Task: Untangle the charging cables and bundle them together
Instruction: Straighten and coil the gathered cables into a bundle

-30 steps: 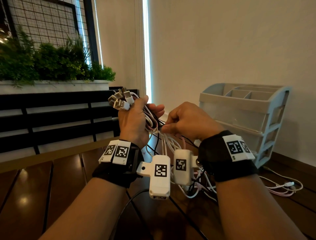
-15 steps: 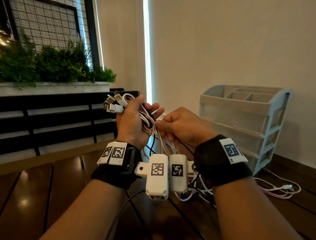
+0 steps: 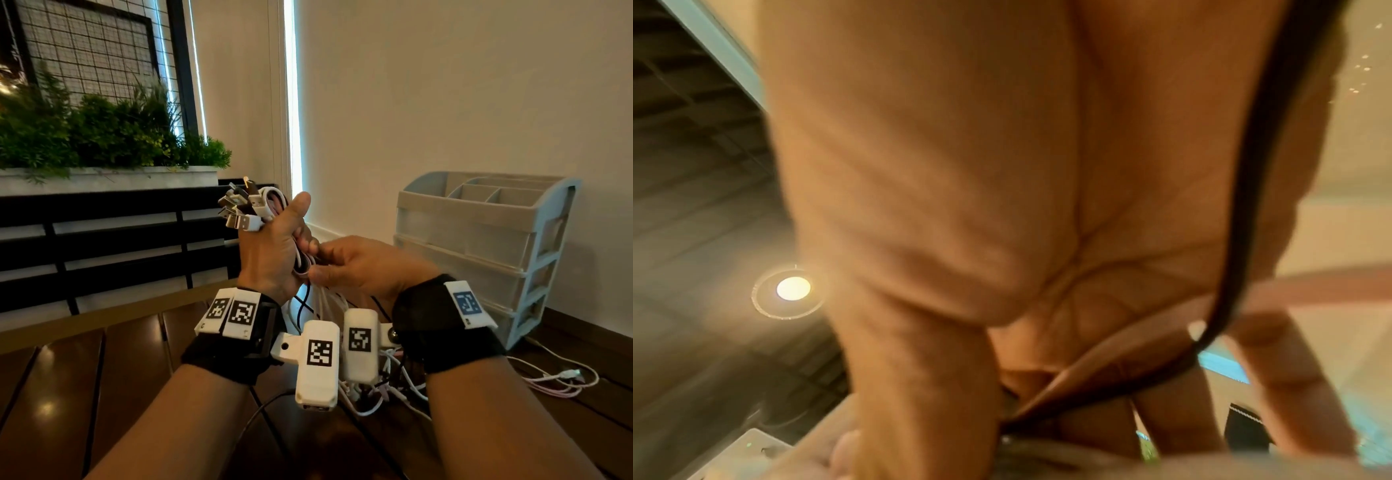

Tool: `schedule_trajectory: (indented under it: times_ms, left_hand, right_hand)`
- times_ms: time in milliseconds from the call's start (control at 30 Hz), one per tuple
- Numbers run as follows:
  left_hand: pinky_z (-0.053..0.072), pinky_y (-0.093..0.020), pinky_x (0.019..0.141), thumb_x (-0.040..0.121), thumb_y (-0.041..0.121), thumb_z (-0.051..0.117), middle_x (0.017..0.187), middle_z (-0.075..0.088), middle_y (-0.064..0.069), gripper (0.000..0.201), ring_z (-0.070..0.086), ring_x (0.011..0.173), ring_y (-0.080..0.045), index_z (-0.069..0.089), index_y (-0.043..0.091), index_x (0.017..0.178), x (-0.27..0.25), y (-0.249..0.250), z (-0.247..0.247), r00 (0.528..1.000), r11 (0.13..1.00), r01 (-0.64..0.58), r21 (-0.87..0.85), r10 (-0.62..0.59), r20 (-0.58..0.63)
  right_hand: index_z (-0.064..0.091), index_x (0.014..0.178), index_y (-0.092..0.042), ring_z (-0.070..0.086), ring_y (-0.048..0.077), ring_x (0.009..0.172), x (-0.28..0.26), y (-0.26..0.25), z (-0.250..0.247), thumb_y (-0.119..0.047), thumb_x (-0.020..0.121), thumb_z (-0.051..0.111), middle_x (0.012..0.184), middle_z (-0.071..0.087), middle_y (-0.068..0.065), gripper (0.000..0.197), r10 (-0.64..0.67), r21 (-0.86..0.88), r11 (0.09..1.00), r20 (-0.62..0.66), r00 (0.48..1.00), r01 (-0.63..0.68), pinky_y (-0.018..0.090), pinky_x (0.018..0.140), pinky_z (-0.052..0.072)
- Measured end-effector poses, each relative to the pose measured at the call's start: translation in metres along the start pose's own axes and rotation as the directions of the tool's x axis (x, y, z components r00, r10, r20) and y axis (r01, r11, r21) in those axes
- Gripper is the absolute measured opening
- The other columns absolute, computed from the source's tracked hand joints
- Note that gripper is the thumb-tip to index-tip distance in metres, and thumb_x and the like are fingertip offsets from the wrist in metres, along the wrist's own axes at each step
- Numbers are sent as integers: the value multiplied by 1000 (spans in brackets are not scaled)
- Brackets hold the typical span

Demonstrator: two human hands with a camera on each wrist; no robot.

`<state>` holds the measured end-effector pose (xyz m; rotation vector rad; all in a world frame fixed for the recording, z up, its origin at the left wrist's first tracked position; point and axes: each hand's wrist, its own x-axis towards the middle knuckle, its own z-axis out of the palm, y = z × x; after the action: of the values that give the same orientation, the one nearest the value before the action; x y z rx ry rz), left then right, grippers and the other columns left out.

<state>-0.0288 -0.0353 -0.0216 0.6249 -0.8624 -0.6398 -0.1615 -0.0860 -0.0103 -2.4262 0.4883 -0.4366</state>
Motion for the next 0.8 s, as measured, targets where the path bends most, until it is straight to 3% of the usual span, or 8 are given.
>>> schedule_trajectory:
  times_ms: [100, 167, 267, 367, 500, 600, 700, 800]
  left_hand:
    - [41, -27, 47, 88, 21, 66, 49, 35, -6, 43, 41, 45, -20, 36, 10, 58, 0, 1, -2, 1000, 1000, 16, 24, -16, 10]
    - [46, -28, 50, 90, 21, 64, 49, 46, -4, 38, 51, 47, -19, 42, 9, 62, -2, 1, 2, 1000, 999, 10, 42, -10, -3]
    - [57, -32, 61, 92, 21, 60, 54, 60, 0, 27, 70, 65, -18, 50, 5, 73, -4, -2, 6, 1000, 1000, 25, -7, -25, 10]
    - [56, -32, 77, 92, 26, 58, 76, 67, -12, 31, 72, 90, -26, 57, -4, 95, -5, -3, 8, 999, 1000, 18, -12, -17, 38]
    - [57, -32, 67, 83, 39, 61, 62, 57, -9, 38, 68, 71, -24, 54, 4, 69, -7, 1, 8, 995, 996, 84, 37, -86, 53]
    - [56, -34, 67, 79, 45, 61, 47, 41, -2, 38, 51, 50, -18, 54, 8, 73, -7, 3, 4, 997, 995, 47, 83, -52, 55]
    - [50, -34, 64, 79, 46, 60, 44, 38, -2, 45, 46, 45, -16, 44, 11, 58, -8, 4, 2, 998, 993, 30, 112, -35, 49]
    - [49, -35, 66, 77, 54, 59, 49, 45, -8, 56, 53, 53, -20, 40, 13, 43, -7, 4, 1, 999, 975, 9, 223, -18, 40]
  right_hand:
    - [61, 122, -13, 59, 14, 101, 2, 0, 6, -56, 82, 49, 114, 67, 6, 60, 23, 91, 995, 34, 999, -26, 36, 100, 44]
    - [54, 130, -10, 57, 13, 107, 3, -3, 10, -49, 87, 49, 118, 62, 0, 58, -4, 183, 983, 14, 1000, 1, 34, 102, 42]
    - [61, 105, -23, 63, 10, 89, 7, -4, 9, -38, 97, 47, 95, 66, -6, 22, -6, 92, 996, 5, 1000, 5, 31, 90, 47]
    - [57, 82, -31, 59, 4, 71, 7, -4, 7, -37, 98, 47, 75, 62, -10, 20, 2, 19, 1000, -16, 1000, -2, 26, 75, 45]
    - [56, 80, -29, 58, 13, 66, 6, 1, 11, -36, 99, 46, 69, 60, 2, 22, 0, 20, 1000, -38, 999, 1, 32, 75, 46]
    - [55, 82, -26, 54, 15, 66, 9, 3, 15, -31, 99, 46, 71, 56, 5, 20, -11, 60, 998, -11, 1000, 12, 33, 71, 46]
    - [58, 96, -11, 56, 13, 72, 10, -1, 13, -31, 100, 45, 78, 59, 6, 24, -4, 28, 1000, 39, 999, 3, 28, 72, 47]
    - [53, 107, -26, 60, -2, 75, 7, -7, 10, -35, 96, 51, 86, 62, -9, 15, -42, 28, 999, 43, 998, 41, 12, 71, 48]
